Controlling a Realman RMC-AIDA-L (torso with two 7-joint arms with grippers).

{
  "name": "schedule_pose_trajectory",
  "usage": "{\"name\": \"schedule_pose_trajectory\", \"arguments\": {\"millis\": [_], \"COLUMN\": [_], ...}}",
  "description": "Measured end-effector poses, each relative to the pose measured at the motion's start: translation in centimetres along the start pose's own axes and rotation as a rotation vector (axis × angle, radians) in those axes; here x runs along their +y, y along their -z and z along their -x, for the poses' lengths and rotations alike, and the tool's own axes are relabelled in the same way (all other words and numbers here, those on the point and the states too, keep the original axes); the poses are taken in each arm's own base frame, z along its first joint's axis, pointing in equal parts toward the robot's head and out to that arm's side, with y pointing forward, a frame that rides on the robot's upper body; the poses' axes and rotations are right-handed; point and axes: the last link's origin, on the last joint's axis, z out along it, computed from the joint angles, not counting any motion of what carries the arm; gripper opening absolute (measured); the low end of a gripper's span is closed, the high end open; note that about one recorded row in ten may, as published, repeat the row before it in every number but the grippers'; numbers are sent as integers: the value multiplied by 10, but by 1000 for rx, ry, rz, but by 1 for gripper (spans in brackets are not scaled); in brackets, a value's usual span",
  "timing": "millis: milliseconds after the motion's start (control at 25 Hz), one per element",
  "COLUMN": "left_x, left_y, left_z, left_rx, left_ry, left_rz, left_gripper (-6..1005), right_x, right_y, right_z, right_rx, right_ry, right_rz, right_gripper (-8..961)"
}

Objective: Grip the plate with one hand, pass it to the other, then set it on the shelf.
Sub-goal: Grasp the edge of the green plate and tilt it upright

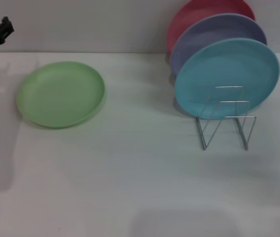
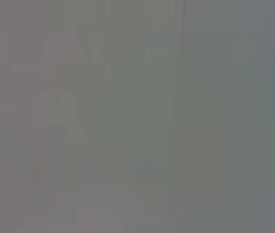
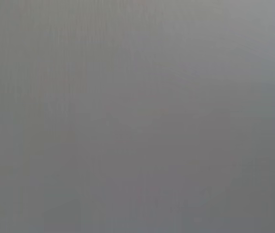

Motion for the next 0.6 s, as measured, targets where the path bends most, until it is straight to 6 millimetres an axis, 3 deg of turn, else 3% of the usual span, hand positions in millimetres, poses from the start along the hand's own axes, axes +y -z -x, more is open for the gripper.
{"name": "schedule_pose_trajectory", "arguments": {"millis": [240, 600], "left_x": [9, 19], "left_y": [-1, -9], "left_z": [-17, -23], "left_rx": [-168, -411], "left_ry": [-4, -47], "left_rz": [31, 72], "left_gripper": [859, 859], "right_x": [-1, -1], "right_y": [3, 3], "right_z": [0, 0], "right_rx": [1, -1], "right_ry": [-2, -3], "right_rz": [-5, -6], "right_gripper": [608, 608]}}
